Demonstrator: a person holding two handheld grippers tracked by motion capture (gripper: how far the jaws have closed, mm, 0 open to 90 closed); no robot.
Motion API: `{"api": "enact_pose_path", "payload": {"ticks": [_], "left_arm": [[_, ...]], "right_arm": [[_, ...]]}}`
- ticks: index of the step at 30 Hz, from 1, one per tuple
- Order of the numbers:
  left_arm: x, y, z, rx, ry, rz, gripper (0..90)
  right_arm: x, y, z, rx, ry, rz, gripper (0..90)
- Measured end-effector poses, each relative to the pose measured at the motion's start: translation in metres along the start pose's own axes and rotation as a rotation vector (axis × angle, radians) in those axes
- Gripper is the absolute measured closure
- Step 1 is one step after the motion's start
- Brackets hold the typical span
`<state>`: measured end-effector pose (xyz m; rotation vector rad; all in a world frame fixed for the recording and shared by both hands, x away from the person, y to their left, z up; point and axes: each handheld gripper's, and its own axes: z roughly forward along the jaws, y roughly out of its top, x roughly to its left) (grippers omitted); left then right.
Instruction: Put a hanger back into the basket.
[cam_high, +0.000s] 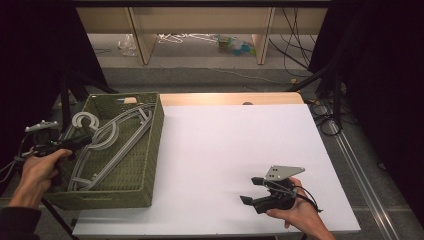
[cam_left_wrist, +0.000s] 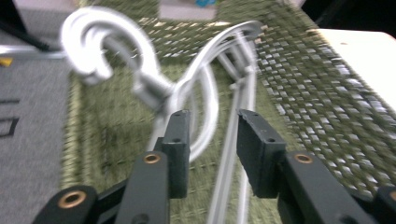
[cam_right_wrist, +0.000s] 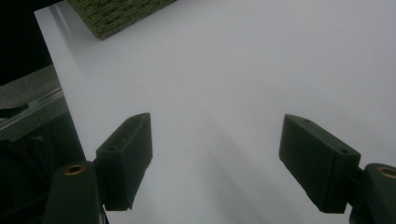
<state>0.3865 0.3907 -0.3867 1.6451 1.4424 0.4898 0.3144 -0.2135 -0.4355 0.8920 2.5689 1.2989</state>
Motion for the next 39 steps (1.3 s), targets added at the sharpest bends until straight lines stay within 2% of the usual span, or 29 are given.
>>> {"api": "enact_pose_path", "payload": {"ticks": [3, 7, 13, 15, 17, 19, 20, 22, 24, 26, 28, 31, 34, 35, 37, 39], "left_arm": [[-0.012, 0.0, -0.011, -0.006, -0.034, 0.056, 59.1], [-0.02, 0.0, -0.02, -0.034, -0.064, 0.056, 56.5], [-0.047, -0.004, -0.031, -0.07, -0.121, 0.078, 46.4], [-0.058, -0.007, -0.031, -0.09, -0.156, 0.077, 44.4], [-0.068, -0.009, -0.031, -0.099, -0.167, 0.099, 42.2], [-0.079, -0.013, -0.031, -0.083, -0.177, 0.128, 39.8], [-0.083, -0.015, -0.029, -0.1, -0.193, 0.124, 38.1], [-0.09, -0.016, -0.028, -0.08, -0.228, 0.115, 37.3], [-0.099, -0.017, -0.025, -0.106, -0.248, 0.118, 36.6], [-0.109, -0.019, -0.023, -0.103, -0.254, 0.143, 34.1], [-0.117, -0.019, -0.022, -0.092, -0.281, 0.163, 33.3], [-0.133, -0.021, -0.019, -0.106, -0.299, 0.209, 32.2], [-0.146, -0.025, -0.015, -0.103, -0.344, 0.222, 29.7], [-0.151, -0.027, -0.014, -0.102, -0.349, 0.223, 28.2], [-0.158, -0.028, -0.013, -0.087, -0.36, 0.251, 26.8], [-0.166, -0.031, -0.01, -0.087, -0.372, 0.253, 23.9]], "right_arm": [[0.0, 0.001, -0.001, -0.006, -0.007, -0.004, 26.3], [0.001, 0.001, -0.002, -0.006, -0.007, -0.001, 26.3], [-0.001, 0.0, -0.002, -0.015, -0.013, 0.004, 26.0], [-0.001, 0.0, -0.002, -0.021, -0.017, -0.003, 25.9], [0.0, 0.001, -0.002, -0.025, -0.02, -0.001, 25.9], [0.0, 0.0, -0.001, -0.024, -0.016, 0.005, 25.7], [-0.001, 0.0, -0.001, -0.023, -0.012, 0.001, 25.7], [-0.001, 0.0, -0.001, -0.026, -0.02, 0.0, 25.7], [-0.001, 0.0, -0.001, -0.032, -0.019, 0.005, 25.5], [-0.001, 0.0, -0.002, -0.031, -0.017, 0.008, 24.8], [-0.002, 0.0, -0.002, -0.034, -0.021, 0.006, 24.4], [-0.003, 0.0, -0.001, -0.036, -0.026, 0.016, 23.5], [-0.003, 0.0, -0.001, -0.041, -0.027, 0.025, 21.3], [-0.003, 0.0, -0.001, -0.046, -0.021, 0.033, 20.0], [-0.003, 0.0, 0.0, -0.048, -0.03, 0.038, 17.8], [-0.002, -0.001, -0.001, -0.055, -0.025, 0.038, 17.7]]}}
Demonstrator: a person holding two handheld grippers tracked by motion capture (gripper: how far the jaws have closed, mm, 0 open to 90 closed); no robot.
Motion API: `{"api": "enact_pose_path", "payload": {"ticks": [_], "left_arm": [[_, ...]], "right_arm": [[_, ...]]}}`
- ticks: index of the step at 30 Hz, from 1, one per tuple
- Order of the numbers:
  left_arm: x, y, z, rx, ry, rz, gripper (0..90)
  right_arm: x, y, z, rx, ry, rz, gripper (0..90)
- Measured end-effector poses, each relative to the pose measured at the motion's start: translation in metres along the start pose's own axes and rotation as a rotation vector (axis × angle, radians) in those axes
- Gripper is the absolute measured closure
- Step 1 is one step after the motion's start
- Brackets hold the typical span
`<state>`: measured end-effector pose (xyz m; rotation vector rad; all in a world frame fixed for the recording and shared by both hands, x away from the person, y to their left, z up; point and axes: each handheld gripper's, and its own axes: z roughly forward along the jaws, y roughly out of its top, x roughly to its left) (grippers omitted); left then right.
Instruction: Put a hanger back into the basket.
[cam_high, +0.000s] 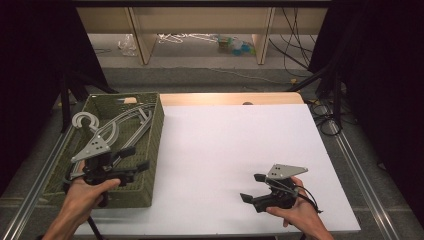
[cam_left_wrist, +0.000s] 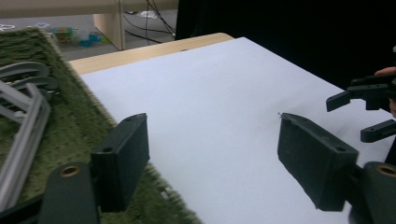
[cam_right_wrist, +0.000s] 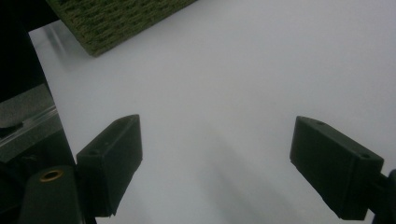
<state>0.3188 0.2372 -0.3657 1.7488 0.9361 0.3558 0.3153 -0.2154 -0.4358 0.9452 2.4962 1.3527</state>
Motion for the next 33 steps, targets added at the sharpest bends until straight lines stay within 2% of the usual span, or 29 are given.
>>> {"api": "enact_pose_path", "payload": {"ticks": [1, 2, 5, 6, 8, 10, 14, 17, 20, 23, 26, 27, 28, 29, 31, 33], "left_arm": [[-0.004, 0.0, 0.003, 0.001, -0.027, -0.001, 23.0], [-0.007, -0.001, 0.004, 0.001, -0.021, -0.007, 21.6], [-0.017, -0.001, 0.009, 0.004, -0.016, 0.038, 17.3], [-0.021, -0.001, 0.011, 0.004, -0.029, 0.05, 17.0], [-0.025, -0.001, 0.014, 0.006, -0.049, 0.036, 17.4], [-0.032, -0.004, 0.019, 0.011, -0.057, 0.053, 18.2], [-0.042, -0.01, 0.028, 0.012, -0.079, 0.07, 18.6], [-0.051, -0.015, 0.034, 0.023, -0.104, 0.074, 18.6], [-0.059, -0.022, 0.041, 0.033, -0.125, 0.107, 18.6], [-0.065, -0.029, 0.046, 0.03, -0.141, 0.095, 18.4], [-0.068, -0.04, 0.051, 0.035, -0.155, 0.105, 18.2], [-0.069, -0.045, 0.051, 0.06, -0.149, 0.14, 18.2], [-0.069, -0.046, 0.051, 0.067, -0.161, 0.14, 18.2], [-0.068, -0.048, 0.05, 0.062, -0.171, 0.108, 18.1], [-0.069, -0.05, 0.05, 0.053, -0.169, 0.075, 18.1], [-0.072, -0.052, 0.048, 0.064, -0.149, 0.098, 18.0]], "right_arm": [[0.0, 0.0, 0.0, -0.006, 0.001, -0.002, 17.6], [0.0, 0.0, 0.0, -0.013, 0.005, 0.003, 17.3], [-0.001, 0.0, 0.001, -0.033, -0.009, 0.008, 17.0], [-0.001, 0.0, -0.001, -0.042, -0.002, 0.004, 16.9], [-0.001, 0.0, -0.002, -0.062, -0.008, 0.01, 16.9], [-0.002, 0.001, -0.002, -0.069, 0.003, 0.016, 16.9], [-0.002, 0.001, -0.005, -0.074, -0.008, 0.011, 16.9], [-0.002, 0.001, -0.005, -0.075, -0.009, 0.009, 16.9], [-0.003, 0.001, -0.004, -0.076, -0.016, 0.01, 17.0], [-0.002, 0.0, -0.004, -0.081, -0.014, 0.01, 17.0], [-0.001, 0.0, -0.004, -0.076, -0.011, 0.011, 17.0], [0.0, 0.001, -0.004, -0.072, -0.012, 0.013, 17.0], [0.002, 0.001, -0.004, -0.074, -0.011, 0.009, 17.0], [0.003, 0.0, -0.004, -0.08, 0.003, 0.015, 17.0], [0.004, 0.0, -0.005, -0.09, 0.002, 0.018, 17.0], [0.005, 0.0, -0.005, -0.091, -0.003, 0.018, 17.0]]}}
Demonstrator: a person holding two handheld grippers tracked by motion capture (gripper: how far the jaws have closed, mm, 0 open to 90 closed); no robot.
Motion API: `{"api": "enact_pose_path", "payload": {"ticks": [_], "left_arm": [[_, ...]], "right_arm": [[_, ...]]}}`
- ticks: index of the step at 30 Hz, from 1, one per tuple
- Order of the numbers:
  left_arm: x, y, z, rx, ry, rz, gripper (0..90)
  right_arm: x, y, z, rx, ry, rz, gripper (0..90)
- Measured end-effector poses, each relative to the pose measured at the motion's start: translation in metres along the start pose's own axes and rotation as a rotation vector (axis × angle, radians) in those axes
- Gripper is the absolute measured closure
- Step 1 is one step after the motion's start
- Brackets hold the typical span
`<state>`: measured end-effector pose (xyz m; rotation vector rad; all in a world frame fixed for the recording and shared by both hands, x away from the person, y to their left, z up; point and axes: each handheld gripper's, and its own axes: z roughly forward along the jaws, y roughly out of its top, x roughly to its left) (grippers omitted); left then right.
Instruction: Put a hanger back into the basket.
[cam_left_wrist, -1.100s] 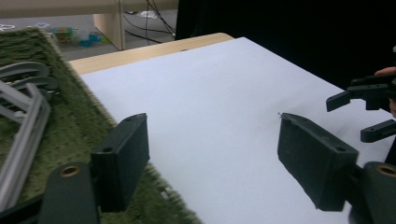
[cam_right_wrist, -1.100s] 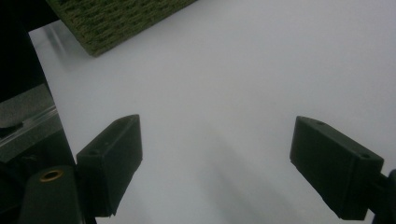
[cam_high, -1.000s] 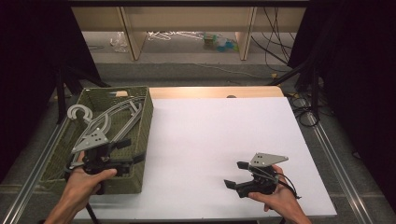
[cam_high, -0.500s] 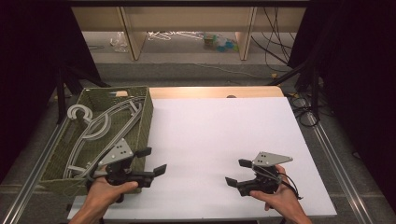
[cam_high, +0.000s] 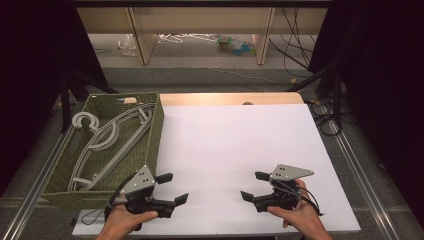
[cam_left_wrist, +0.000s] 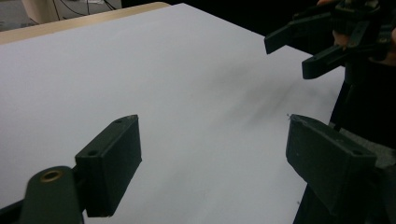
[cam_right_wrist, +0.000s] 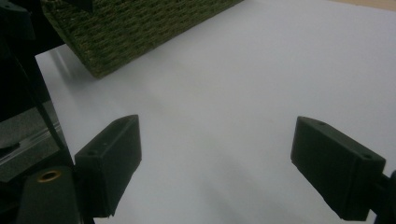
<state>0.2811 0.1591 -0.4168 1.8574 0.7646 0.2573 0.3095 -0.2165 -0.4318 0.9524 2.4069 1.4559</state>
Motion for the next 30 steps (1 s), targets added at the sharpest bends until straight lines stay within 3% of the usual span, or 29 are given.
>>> {"api": "enact_pose_path", "payload": {"ticks": [1, 4, 6, 8, 15, 17, 18, 20, 21, 23, 25, 30], "left_arm": [[-0.001, -0.001, -0.001, 0.003, 0.001, 0.01, 18.0], [-0.004, -0.003, -0.001, -0.023, -0.016, -0.02, 18.0], [-0.005, -0.003, -0.002, -0.016, -0.019, 0.014, 17.9], [-0.006, -0.005, -0.002, -0.017, -0.016, -0.003, 17.9], [-0.001, -0.009, -0.003, -0.009, 0.029, 0.014, 17.7], [0.001, -0.01, -0.002, -0.01, 0.025, 0.033, 17.7], [0.001, -0.011, -0.002, -0.012, 0.021, 0.014, 17.6], [0.003, -0.011, -0.003, -0.009, 0.028, 0.036, 17.5], [0.002, -0.011, -0.003, -0.016, 0.031, 0.018, 17.5], [0.002, -0.011, -0.004, -0.019, 0.035, 0.016, 17.5], [0.003, -0.011, -0.003, -0.036, 0.009, 0.009, 17.5], [0.004, -0.012, -0.004, -0.04, 0.013, 0.01, 17.4]], "right_arm": [[0.002, -0.001, -0.003, 0.001, -0.01, -0.012, 17.0], [0.005, -0.004, -0.007, -0.011, -0.002, 0.0, 17.0], [0.007, -0.005, -0.008, -0.005, -0.008, -0.003, 17.0], [0.008, -0.008, -0.011, -0.003, 0.004, 0.002, 17.0], [0.017, -0.015, -0.015, -0.015, 0.001, -0.003, 16.9], [0.02, -0.015, -0.016, -0.022, -0.01, -0.003, 17.0], [0.019, -0.016, -0.016, -0.029, 0.004, -0.006, 17.0], [0.02, -0.016, -0.017, -0.028, 0.002, -0.002, 16.9], [0.021, -0.016, -0.017, -0.034, 0.003, -0.001, 16.9], [0.021, -0.016, -0.017, -0.036, 0.0, -0.005, 17.0], [0.02, -0.016, -0.019, -0.03, -0.005, -0.014, 16.9], [0.02, -0.016, -0.019, -0.029, -0.01, -0.015, 17.0]]}}
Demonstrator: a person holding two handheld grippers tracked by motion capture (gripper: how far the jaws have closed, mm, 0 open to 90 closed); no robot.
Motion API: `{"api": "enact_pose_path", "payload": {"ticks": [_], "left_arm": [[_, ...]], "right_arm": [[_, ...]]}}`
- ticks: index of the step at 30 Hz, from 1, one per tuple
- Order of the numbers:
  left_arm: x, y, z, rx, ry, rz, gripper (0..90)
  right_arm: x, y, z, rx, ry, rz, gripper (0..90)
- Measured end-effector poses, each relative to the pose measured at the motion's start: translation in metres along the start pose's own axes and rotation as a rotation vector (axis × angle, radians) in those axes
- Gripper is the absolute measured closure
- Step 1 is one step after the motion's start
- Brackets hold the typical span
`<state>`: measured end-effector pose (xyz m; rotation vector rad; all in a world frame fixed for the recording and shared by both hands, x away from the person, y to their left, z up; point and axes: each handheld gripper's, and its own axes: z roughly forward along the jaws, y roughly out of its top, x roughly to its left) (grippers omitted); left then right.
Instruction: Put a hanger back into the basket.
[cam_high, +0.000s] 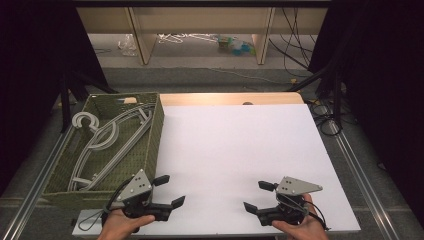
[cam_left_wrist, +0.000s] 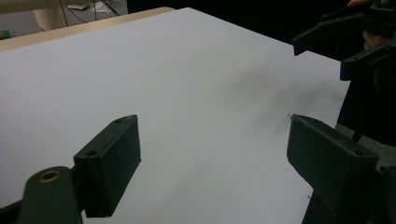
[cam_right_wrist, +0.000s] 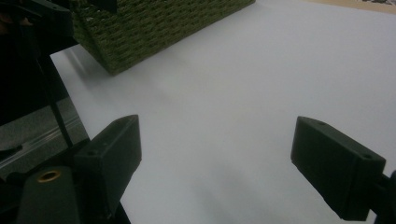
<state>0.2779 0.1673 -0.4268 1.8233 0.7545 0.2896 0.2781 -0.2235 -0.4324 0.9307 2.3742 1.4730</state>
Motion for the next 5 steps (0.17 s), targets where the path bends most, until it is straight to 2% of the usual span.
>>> {"api": "enact_pose_path", "payload": {"ticks": [1, 5], "left_arm": [[-0.0004, 0.0003, -0.0013, 0.007, 0.015, -0.001, 17.4], [-0.0008, 0.0005, -0.0006, 0.002, 0.011, 0.003, 17.4]], "right_arm": [[-0.0001, -0.0004, 0.0005, 0.001, 0.001, -0.001, 17.0], [-0.0001, -0.0002, 0.001, -0.004, 0.011, 0.002, 17.0]]}}
